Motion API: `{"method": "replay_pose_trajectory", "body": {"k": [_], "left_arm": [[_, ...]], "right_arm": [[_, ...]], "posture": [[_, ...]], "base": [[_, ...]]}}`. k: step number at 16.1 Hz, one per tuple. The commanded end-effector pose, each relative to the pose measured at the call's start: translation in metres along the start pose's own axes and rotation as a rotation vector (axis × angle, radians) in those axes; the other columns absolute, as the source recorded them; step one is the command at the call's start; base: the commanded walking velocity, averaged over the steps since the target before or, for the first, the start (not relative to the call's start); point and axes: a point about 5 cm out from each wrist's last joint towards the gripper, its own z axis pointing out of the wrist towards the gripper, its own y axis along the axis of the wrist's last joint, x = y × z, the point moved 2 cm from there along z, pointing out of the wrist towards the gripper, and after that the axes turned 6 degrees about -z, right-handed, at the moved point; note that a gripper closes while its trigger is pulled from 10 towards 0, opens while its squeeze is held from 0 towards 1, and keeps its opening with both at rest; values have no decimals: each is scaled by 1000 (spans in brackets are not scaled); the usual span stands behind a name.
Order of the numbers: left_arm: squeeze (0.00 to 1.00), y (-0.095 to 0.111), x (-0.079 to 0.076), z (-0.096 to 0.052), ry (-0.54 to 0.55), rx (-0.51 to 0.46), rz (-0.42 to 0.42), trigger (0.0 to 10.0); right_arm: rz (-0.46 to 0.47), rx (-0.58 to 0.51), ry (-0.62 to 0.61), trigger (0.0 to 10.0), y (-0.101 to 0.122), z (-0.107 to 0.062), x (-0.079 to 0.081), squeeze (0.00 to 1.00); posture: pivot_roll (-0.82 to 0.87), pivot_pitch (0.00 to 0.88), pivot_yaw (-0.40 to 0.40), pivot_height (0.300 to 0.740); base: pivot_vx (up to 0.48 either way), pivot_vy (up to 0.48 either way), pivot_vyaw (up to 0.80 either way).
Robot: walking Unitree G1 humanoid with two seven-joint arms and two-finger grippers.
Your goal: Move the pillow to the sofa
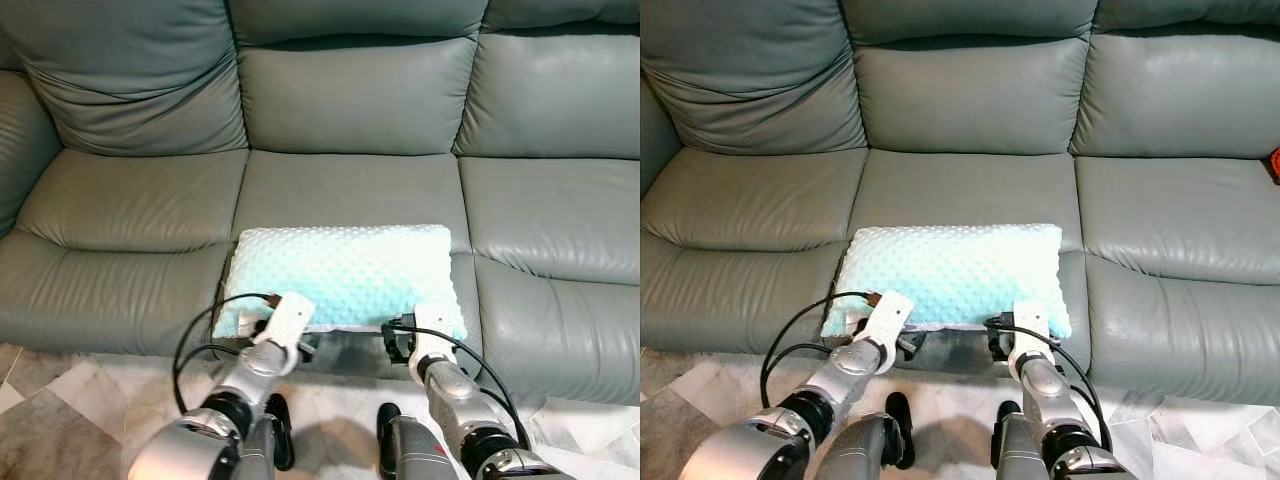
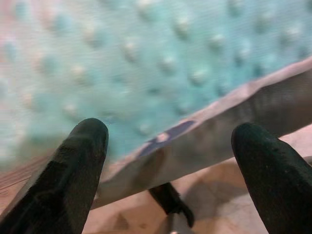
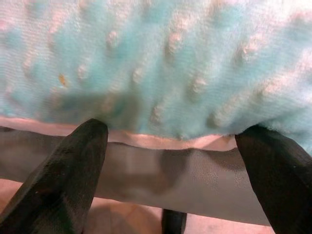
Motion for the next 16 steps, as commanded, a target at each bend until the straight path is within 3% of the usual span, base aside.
{"method": "replay_pose_trajectory", "body": {"k": [1,5,10,14,16], "left_arm": [[0,-22,0,-5,-36,53,-18,10000],[0,-51,24,-17,-46,89,-159,10000],[0,-88,56,-38,-5,145,-115,10000],[0,-92,71,-45,27,145,-150,10000],[0,-88,81,-46,57,124,-187,10000]], "right_arm": [[27,0,24,10000,-6,-3,6,0],[49,29,13,10000,-18,-10,7,0],[44,173,0,10000,-33,-14,16,0],[25,189,13,10000,-24,-9,14,0],[36,180,11,10000,-15,-6,5,0]], "posture": [[-75,321,111,740],[-65,266,109,740],[-55,153,108,740],[-59,66,113,740],[-62,17,111,740]], "base": [[0,0,0],[0,0,0],[0,0,0],[0,0,0],[0,0,0]]}}
